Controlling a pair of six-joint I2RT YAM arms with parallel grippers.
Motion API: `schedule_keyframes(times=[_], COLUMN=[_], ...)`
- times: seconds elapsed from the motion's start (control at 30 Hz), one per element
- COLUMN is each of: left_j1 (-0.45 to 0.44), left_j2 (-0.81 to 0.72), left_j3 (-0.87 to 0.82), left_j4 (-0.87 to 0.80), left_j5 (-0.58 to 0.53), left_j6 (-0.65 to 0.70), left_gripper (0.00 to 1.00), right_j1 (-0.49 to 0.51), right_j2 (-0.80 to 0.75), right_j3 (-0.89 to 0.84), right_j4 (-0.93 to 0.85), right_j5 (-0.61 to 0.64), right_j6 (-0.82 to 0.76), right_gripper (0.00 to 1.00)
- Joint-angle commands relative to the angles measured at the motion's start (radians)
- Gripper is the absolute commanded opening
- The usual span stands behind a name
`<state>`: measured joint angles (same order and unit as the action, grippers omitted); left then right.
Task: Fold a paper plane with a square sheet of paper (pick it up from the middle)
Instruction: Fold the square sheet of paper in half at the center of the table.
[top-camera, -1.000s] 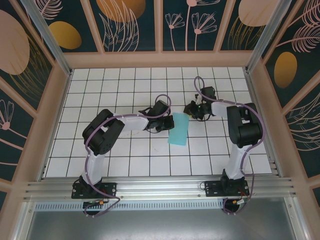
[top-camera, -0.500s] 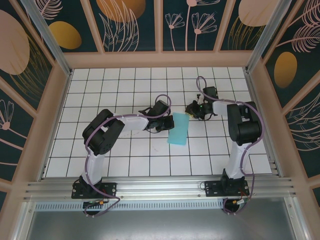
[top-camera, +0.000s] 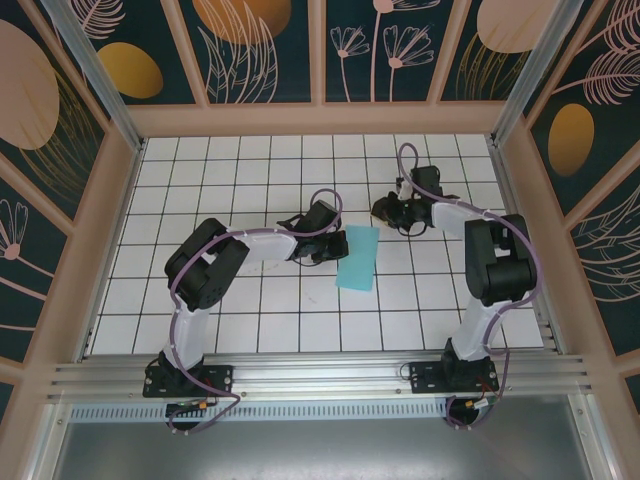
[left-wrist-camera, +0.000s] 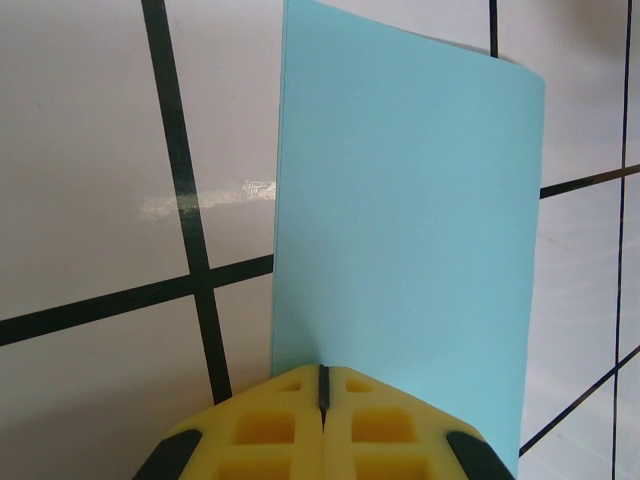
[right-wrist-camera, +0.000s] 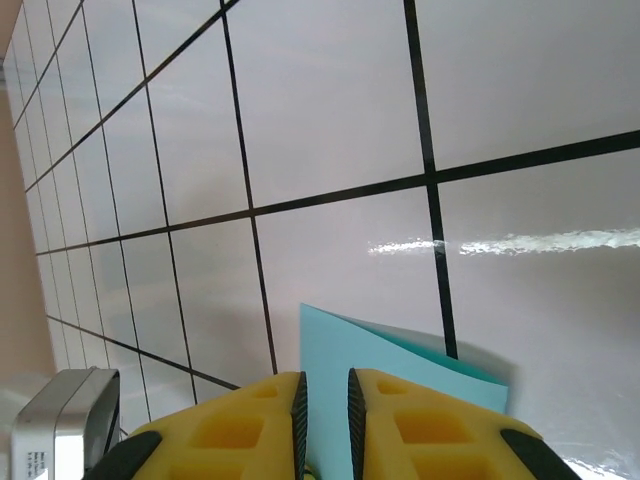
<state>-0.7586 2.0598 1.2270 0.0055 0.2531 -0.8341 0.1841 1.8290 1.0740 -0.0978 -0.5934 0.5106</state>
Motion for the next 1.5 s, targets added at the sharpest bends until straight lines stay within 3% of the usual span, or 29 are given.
schedule_keyframes(times=[0.0,0.17,0.3,0.43,0.6,0.73,1.13,1.2,1.47], left_j1=[-0.005,-0.005,-0.005,-0.005,-0.005,-0.005,-0.005,-0.005,-0.005], left_j2=[0.023,0.019,0.021,0.022,0.017,0.014,0.013,0.013,0.008], left_j3=[-0.025,-0.024,-0.023,-0.021,-0.026,-0.018,-0.017,-0.017,-0.021], left_j4=[-0.073,-0.073,-0.073,-0.069,-0.065,-0.069,-0.074,-0.073,-0.075], left_j5=[-0.021,-0.023,-0.022,-0.015,-0.016,-0.018,-0.024,-0.024,-0.026], left_j6=[0.015,0.013,0.012,0.009,0.003,0.003,0.001,0.0,0.0], left_gripper=[0.0,0.0,0.0,0.0,0.0,0.0,0.0,0.0,0.0], right_j1=[0.014,0.023,0.026,0.025,0.036,0.041,0.096,0.098,0.103], right_j2=[0.025,0.058,0.115,0.114,-0.008,-0.08,-0.045,-0.038,-0.211], right_j3=[-0.056,-0.077,-0.042,-0.05,-0.044,-0.134,-0.274,-0.272,-0.292], right_j4=[0.032,0.032,-0.065,-0.025,-0.042,0.021,0.054,0.053,-0.006], right_j5=[-0.07,-0.06,0.096,0.04,-0.042,-0.104,-0.007,-0.037,-0.088], right_j6=[0.005,-0.007,-0.028,-0.024,-0.048,0.005,0.023,-0.001,-0.039], right_gripper=[0.23,0.23,0.23,0.24,0.26,0.26,0.2,0.21,0.23])
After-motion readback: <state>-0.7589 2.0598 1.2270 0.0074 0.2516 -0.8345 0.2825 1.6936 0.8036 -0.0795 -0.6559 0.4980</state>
